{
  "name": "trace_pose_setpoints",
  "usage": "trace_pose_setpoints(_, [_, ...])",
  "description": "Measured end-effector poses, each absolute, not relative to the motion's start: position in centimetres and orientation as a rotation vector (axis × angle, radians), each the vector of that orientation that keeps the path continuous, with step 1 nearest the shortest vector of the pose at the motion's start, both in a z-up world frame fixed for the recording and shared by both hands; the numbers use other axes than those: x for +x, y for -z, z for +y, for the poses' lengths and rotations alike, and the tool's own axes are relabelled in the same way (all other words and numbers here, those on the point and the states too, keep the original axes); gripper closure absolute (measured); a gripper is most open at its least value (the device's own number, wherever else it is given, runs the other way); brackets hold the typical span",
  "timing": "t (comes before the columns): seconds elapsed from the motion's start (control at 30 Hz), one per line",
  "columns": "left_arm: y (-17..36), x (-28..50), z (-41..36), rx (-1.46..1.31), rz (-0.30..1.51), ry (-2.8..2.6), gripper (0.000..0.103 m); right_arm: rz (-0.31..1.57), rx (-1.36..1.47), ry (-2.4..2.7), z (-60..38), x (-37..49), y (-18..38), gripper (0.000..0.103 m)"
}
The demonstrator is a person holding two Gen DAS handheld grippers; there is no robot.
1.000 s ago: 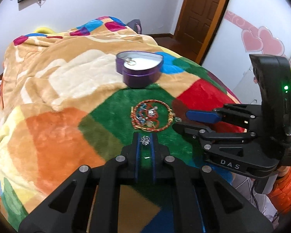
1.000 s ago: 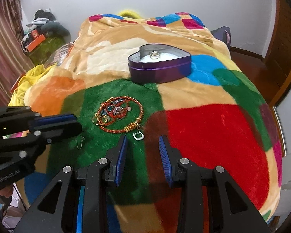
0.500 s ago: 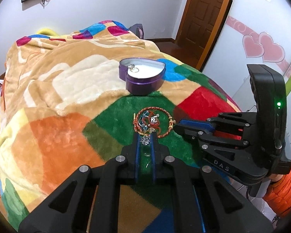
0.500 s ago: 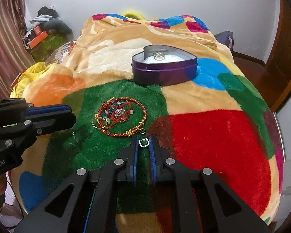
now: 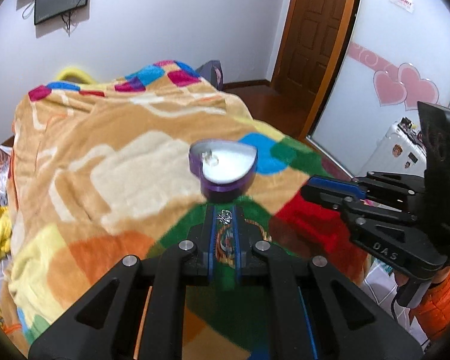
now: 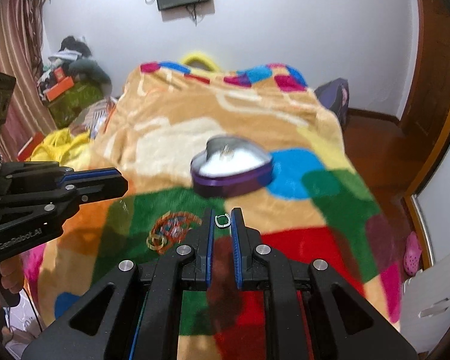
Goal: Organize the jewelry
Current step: 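Carry both pieces into the heart tin and open both tools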
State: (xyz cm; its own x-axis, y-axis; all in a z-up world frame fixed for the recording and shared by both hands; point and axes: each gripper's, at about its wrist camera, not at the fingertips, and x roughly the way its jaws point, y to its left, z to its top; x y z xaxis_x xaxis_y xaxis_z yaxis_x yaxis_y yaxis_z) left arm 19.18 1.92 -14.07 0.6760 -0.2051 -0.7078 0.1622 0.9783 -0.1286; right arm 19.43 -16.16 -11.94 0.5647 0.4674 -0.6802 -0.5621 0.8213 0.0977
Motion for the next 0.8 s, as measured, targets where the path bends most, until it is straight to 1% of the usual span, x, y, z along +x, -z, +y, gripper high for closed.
trace_pose_setpoints(0.2, [12.0,20.8,1.9,-0.037,0.747,0.206,0.094,0.693,-0.115,-0.594,-16.2,20.7,10.0,0.093])
trace_pose_setpoints(0.43, [10.2,22.6,1.7,-0.018,0.691,0.215,0.094,0.654,-0.095,-0.592,-16.1,22.2,9.3,0.093])
trace_pose_setpoints(0.6, [10.1,24.0,1.4,-0.014,0.682,0.229,0.094,0.650,-0.084,-0.594,-15.7,23.4,9.4,0.093])
trace_pose_setpoints(0.8, [11.3,25.9,1.0,-0.020,0.705,0.246,0.094,0.677,-0.069,-0.596,-15.4,25.1,10.4,0.093])
